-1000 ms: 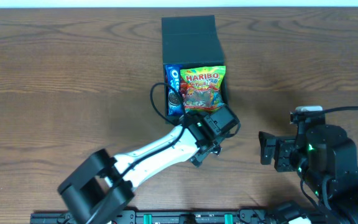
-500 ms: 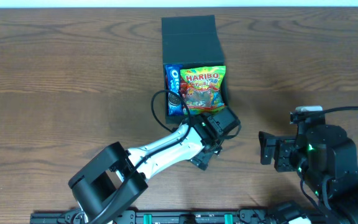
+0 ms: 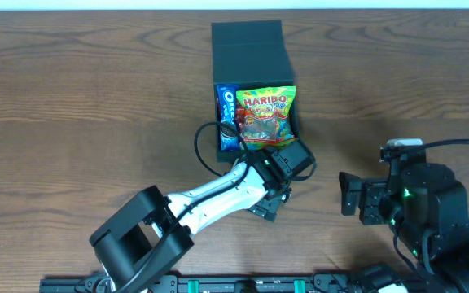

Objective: Pack container
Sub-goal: 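Move the left gripper down to the black Mars bar, then close the left gripper on the Mars bar's end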

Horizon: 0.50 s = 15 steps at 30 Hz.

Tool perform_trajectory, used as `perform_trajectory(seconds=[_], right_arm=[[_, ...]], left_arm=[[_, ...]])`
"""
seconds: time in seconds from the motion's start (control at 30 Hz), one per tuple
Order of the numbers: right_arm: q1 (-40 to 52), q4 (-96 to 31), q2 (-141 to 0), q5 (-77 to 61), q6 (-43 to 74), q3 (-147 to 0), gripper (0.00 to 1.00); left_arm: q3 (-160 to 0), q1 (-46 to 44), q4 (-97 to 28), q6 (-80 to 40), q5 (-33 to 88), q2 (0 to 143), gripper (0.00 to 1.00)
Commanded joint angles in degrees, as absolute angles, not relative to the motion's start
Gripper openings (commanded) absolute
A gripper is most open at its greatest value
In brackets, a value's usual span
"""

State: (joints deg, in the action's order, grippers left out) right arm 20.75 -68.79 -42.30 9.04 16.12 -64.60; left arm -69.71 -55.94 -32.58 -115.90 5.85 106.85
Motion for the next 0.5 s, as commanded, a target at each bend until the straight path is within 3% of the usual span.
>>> perform_trajectory(seconds=[0.0,0.47], right_arm=[[20.97,-68.82,-42.26,9.65,16.69,-64.77,0.99],[20.97,-68.82,-42.26,9.65,16.69,-64.77,0.99]], left_arm=[[-69.38,-55.86,-32.95,-118.41,3.51,107.57,0.95],[-69.38,-55.51,-31.83,-119.37,2.63,109.45,0.95]])
